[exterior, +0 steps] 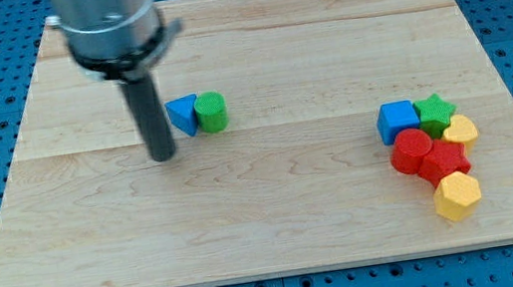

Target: Move the green circle left to blue cube

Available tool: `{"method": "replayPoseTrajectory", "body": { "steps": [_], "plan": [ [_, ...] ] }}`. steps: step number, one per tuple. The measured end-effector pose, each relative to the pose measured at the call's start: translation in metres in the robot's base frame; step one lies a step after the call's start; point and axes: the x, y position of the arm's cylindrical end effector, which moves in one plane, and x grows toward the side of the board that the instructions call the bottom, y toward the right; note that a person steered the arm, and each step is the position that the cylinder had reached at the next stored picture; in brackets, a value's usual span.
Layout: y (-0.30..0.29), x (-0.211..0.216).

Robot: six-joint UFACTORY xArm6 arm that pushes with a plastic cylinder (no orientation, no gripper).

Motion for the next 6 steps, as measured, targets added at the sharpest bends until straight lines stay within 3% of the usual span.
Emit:
{"method": "replayPoseTrajectory", "body": {
  "steps": [2,5,6],
  "plan": [
    [-0.005,-0.039],
    [0.147,-0.042],
    [0.179,-0.025]
  ]
}}
